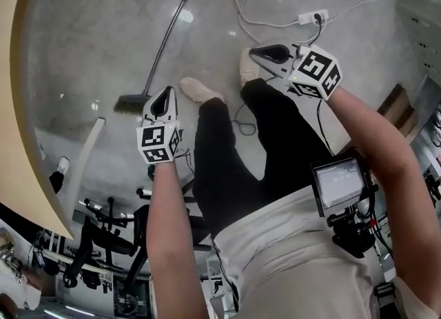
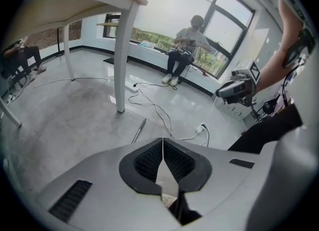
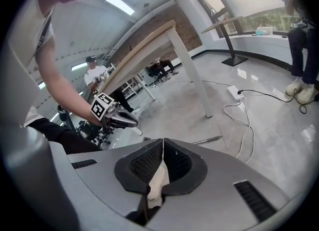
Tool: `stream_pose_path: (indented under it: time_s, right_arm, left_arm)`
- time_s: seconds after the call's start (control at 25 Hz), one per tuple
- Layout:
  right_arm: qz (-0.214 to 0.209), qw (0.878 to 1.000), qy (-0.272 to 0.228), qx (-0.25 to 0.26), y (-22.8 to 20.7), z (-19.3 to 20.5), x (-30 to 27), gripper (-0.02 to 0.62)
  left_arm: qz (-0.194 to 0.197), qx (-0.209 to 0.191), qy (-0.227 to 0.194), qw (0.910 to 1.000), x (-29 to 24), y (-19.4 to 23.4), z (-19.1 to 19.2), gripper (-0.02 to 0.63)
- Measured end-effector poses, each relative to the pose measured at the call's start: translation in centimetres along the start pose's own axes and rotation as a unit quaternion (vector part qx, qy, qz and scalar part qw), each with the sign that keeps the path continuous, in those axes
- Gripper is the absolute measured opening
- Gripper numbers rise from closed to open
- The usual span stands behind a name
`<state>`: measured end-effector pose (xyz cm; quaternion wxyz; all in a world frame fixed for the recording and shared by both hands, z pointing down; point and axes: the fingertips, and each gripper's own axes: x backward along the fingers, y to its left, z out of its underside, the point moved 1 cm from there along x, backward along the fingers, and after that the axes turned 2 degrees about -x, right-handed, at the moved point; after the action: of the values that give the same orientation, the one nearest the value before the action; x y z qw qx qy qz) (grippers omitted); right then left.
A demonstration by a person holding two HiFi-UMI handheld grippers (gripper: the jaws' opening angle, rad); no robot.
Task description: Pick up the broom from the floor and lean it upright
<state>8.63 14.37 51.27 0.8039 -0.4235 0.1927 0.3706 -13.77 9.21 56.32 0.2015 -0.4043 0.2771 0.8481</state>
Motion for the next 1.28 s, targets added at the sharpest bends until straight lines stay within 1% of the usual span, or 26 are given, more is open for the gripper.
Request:
stream_pose_path:
  time_s: [0.12, 0.2, 0.28, 0.4, 0.56, 0.64, 0.72, 0.8, 0.88, 0.96, 1.08, 1.16, 1.28]
  right_arm:
    - [-0.008, 1.0, -0.002, 0.002, -3.0, 2.3, -4.3, 0.018]
    - [-0.01, 1.0, -0.005, 0.008, -4.0, 2.6, -5.4, 0.018]
    - [-0.012, 1.0, -0.007, 0.02, -4.3, 2.1, -5.7, 0.018]
    - [-0.018, 0.999, -0.005, 0.031, -4.2, 1.7, -5.9, 0.018]
    - [-0.019, 0.999, 0.0, 0.035, -4.6, 0.8, -6.3, 0.018]
    - [-0.015, 0.999, 0.003, 0.043, -5.3, -0.4, -6.2, 0.018]
    - [-0.011, 0.999, 0.002, 0.048, -6.5, -1.0, -6.4, 0.018]
    - [-0.012, 0.999, -0.006, 0.05, -8.5, 0.3, -8.0, 0.018]
    - [-0.013, 0.998, -0.016, 0.057, -11.2, 2.7, -10.6, 0.018]
    - [-0.009, 0.997, -0.02, 0.067, -13.7, 4.6, -12.7, 0.018]
    - [-0.001, 0.997, -0.019, 0.072, -16.0, 5.3, -14.2, 0.018]
    - [0.0, 0.997, -0.022, 0.07, -17.0, 5.5, -14.9, 0.018]
    - [-0.001, 0.998, -0.027, 0.061, -17.9, 5.7, -15.4, 0.018]
  left_arm:
    - [-0.016, -0.01, 0.012, 0.9997, -4.4, 3.4, 2.8, 0.012]
    - [-0.019, -0.014, 0.007, 0.9997, -5.9, 4.3, 3.1, 0.012]
    - [-0.018, -0.023, 0.0, 0.9996, -6.5, 4.5, 2.6, 0.012]
    - [-0.008, -0.039, 0.002, 0.9992, -7.3, 4.2, 2.7, 0.012]
    - [0.017, -0.071, 0.021, 0.9971, -8.9, 4.3, 3.4, 0.012]
    - [0.028, -0.096, 0.029, 0.9946, -10.1, 4.7, 3.2, 0.012]
    - [0.041, -0.129, 0.044, 0.9898, -12.1, 5.2, 3.6, 0.012]
    - [0.047, -0.162, 0.065, 0.9834, -15.2, 6.5, 5.4, 0.012]
    - [0.044, -0.182, 0.079, 0.9792, -19.1, 8.8, 7.6, 0.012]
    - [0.036, -0.177, 0.077, 0.9806, -22.5, 11.1, 8.7, 0.012]
    - [0.027, -0.152, 0.068, 0.9857, -25.4, 13.6, 9.2, 0.012]
    - [0.026, -0.153, 0.079, 0.9848, -26.9, 14.7, 10.0, 0.012]
    - [0.028, -0.169, 0.112, 0.9789, -29.1, 15.8, 11.6, 0.015]
